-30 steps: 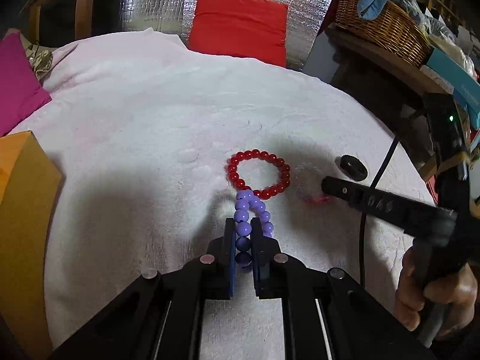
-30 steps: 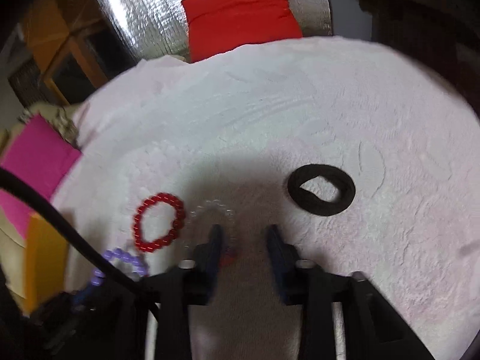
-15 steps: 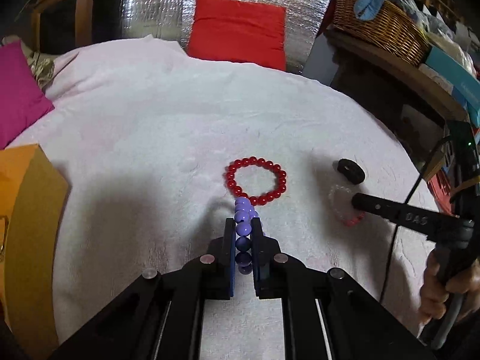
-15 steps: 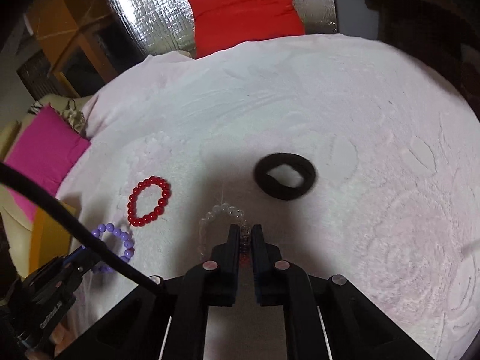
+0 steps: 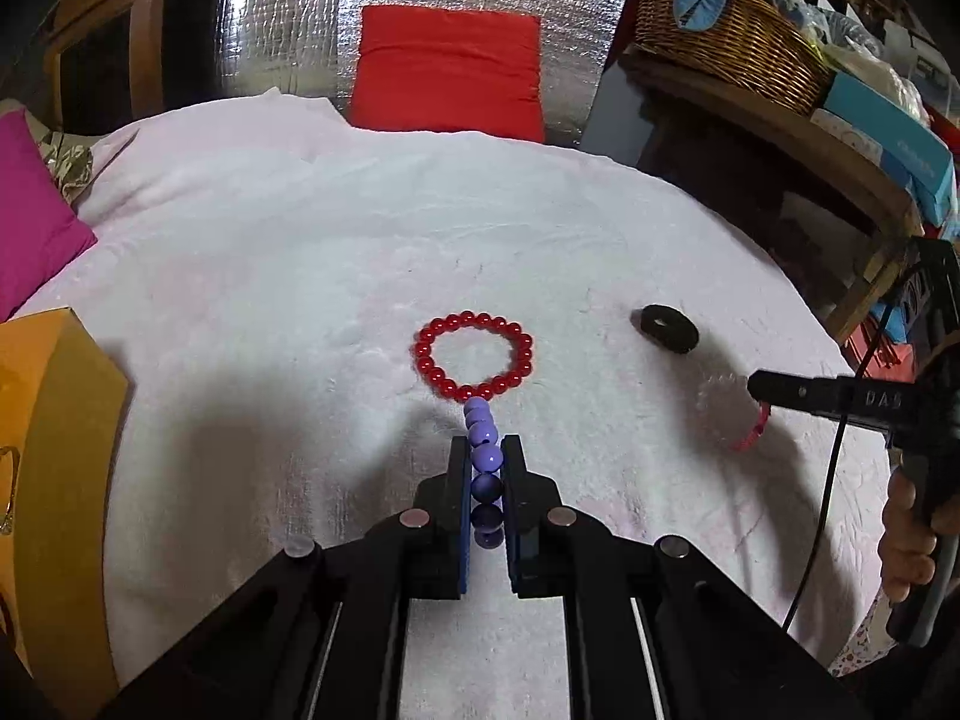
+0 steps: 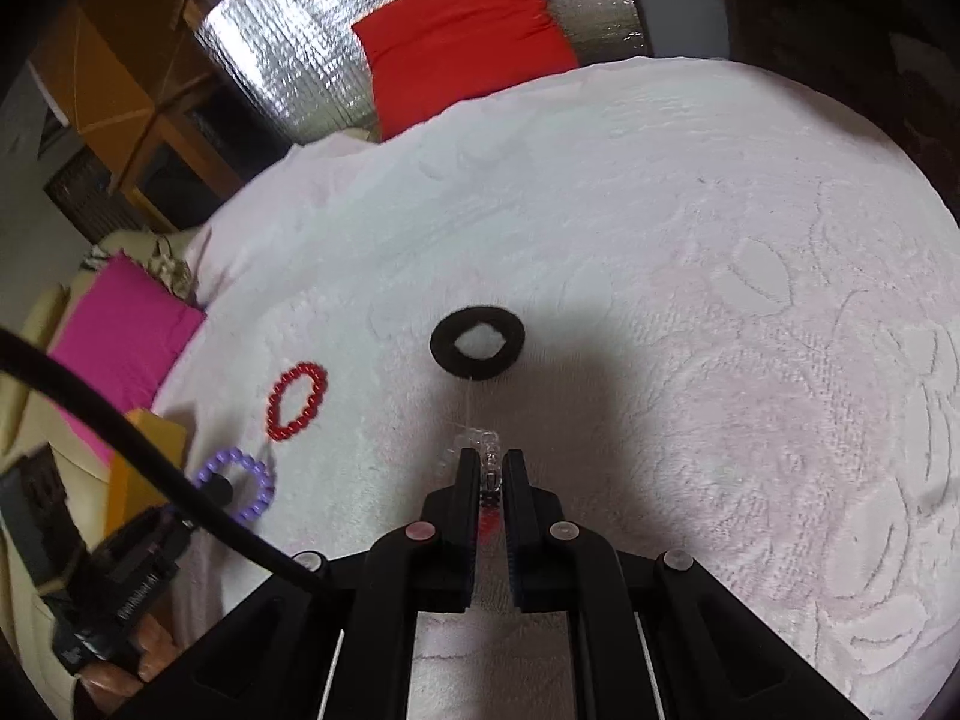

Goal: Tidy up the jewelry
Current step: 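Lift the purple bracelet with the left gripper while the right lifts the pink-clear bracelet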

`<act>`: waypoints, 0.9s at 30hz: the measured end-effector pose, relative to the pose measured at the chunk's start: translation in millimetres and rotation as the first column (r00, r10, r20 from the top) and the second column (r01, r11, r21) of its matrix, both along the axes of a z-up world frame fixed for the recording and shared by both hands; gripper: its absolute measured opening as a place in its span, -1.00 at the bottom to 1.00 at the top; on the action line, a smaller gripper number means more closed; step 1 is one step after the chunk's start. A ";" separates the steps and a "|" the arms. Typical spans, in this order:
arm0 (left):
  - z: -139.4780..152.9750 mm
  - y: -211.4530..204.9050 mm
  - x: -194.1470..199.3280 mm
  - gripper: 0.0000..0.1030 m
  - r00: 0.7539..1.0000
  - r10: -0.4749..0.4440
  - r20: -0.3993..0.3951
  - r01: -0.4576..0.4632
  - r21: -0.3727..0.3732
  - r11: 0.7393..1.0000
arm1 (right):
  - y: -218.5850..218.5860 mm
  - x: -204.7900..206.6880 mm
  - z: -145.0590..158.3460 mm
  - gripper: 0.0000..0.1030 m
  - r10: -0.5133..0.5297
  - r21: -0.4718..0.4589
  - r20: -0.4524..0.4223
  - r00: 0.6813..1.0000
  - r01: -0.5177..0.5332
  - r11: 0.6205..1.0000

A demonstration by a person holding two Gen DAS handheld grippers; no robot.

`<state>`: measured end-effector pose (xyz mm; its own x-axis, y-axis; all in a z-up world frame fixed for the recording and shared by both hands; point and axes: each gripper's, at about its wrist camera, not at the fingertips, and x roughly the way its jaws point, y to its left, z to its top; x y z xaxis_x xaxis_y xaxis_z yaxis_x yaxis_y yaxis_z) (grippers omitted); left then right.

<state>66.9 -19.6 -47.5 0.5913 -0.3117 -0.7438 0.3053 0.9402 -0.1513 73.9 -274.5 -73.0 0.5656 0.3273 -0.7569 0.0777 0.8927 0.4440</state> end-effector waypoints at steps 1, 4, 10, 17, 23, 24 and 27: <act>1.0 -0.9 -1.3 -0.81 1.000 -0.003 0.003 0.003 0.000 1.000 | -1.5 -0.6 1.8 -0.84 -0.004 0.014 0.005 1.000 0.004 1.000; 5.0 -3.0 -5.1 -0.81 1.000 -0.008 0.013 0.008 -0.002 1.000 | -3.4 -3.7 6.9 -0.84 -0.005 0.063 0.019 1.000 0.004 0.998; 14.7 -1.0 -11.6 -0.81 0.999 -0.012 0.035 0.013 -0.022 1.000 | 7.8 -7.3 17.7 -0.84 0.012 0.104 0.054 0.998 -0.017 0.994; 22.3 6.7 -16.7 -0.81 0.999 0.004 0.049 -0.002 -0.041 0.999 | 29.9 -6.8 25.0 -0.84 0.049 0.128 0.074 0.996 -0.058 0.990; 31.2 15.1 -22.2 -0.81 0.997 0.031 0.068 -0.028 -0.055 0.998 | 46.2 -5.4 28.1 -0.84 0.070 0.133 0.088 0.994 -0.082 0.988; 33.6 16.7 -23.7 -0.81 0.997 0.038 0.072 -0.034 -0.059 0.998 | 49.4 -5.0 28.5 -0.84 0.073 0.134 0.090 0.993 -0.085 0.987; 40.2 20.3 -29.9 -0.81 0.995 0.052 0.086 -0.046 -0.077 0.996 | 57.6 -4.9 29.6 -0.84 0.085 0.138 0.100 0.991 -0.099 0.985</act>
